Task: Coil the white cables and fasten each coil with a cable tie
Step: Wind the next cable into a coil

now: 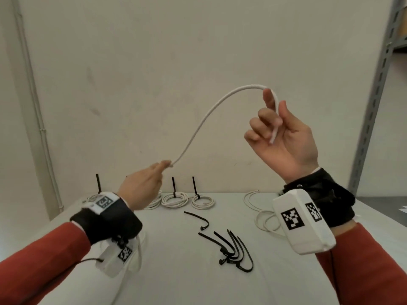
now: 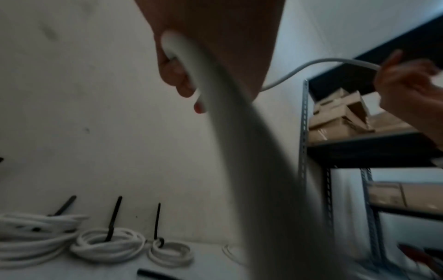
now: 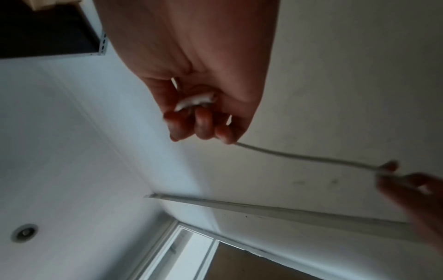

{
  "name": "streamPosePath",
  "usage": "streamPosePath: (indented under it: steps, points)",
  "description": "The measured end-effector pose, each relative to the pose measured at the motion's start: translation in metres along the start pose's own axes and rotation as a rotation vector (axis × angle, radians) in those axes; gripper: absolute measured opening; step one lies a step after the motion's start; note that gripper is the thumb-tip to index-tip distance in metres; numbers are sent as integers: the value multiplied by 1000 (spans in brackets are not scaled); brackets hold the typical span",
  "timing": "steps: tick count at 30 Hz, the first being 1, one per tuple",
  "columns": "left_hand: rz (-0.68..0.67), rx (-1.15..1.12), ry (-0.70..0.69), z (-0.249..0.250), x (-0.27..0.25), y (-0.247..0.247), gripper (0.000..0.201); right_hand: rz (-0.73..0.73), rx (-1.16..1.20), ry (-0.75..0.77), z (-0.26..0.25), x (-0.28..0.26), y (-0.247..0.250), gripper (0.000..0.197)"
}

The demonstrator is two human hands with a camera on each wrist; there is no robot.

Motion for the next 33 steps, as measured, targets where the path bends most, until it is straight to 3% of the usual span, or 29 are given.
streamPosePath:
  steps: [6, 11, 13, 15, 18, 20, 24, 26, 29, 31, 33]
  points:
    - [-82, 120, -144, 48, -19, -15, 24, 265, -154, 141, 3, 9, 22, 18]
    - [-206, 170, -362, 76, -35, -31, 53, 381, -702, 142, 28, 19, 32, 13]
    - [-207, 243, -456, 88, -40, -30, 64, 339, -946, 99, 46, 22, 28, 16]
    - [-280, 217, -458, 92, -42, -34, 62, 235, -1296, 44, 68, 24, 20, 14]
    - [-306, 220, -443, 96, -45, -29, 58, -45, -1968, -117, 110, 21, 12, 20]
    - [-287, 263, -403, 86, -42, -24, 58, -210, -2248, -241, 129, 14, 16, 20]
    - [-290, 357, -291, 60, -37, -6, 62, -274, -2265, -386, 137, -1, 32, 20]
    - [-259, 373, -300, 58, -35, 5, 62, -257, -2235, -425, 137, -8, 40, 30]
    - [-194, 321, -305, 54, -28, 21, 45, -236, -2172, -358, 137, -16, 38, 54]
    - [-83, 243, -379, 56, -23, 36, 21, -147, -1983, -321, 135, -20, 34, 58]
    - [-13, 158, -414, 55, -19, 45, 21, -37, -1648, -332, 131, -21, 31, 54]
Point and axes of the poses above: each hand's wrist, its own x-axis towards the middle knuckle, its own y-axis out of the back of the hand, z = x × y, the point moved 10 cm from there along x, towards the middle knuckle, and after that the axes turned 9 degrees about -y, right-handed, at the moved point
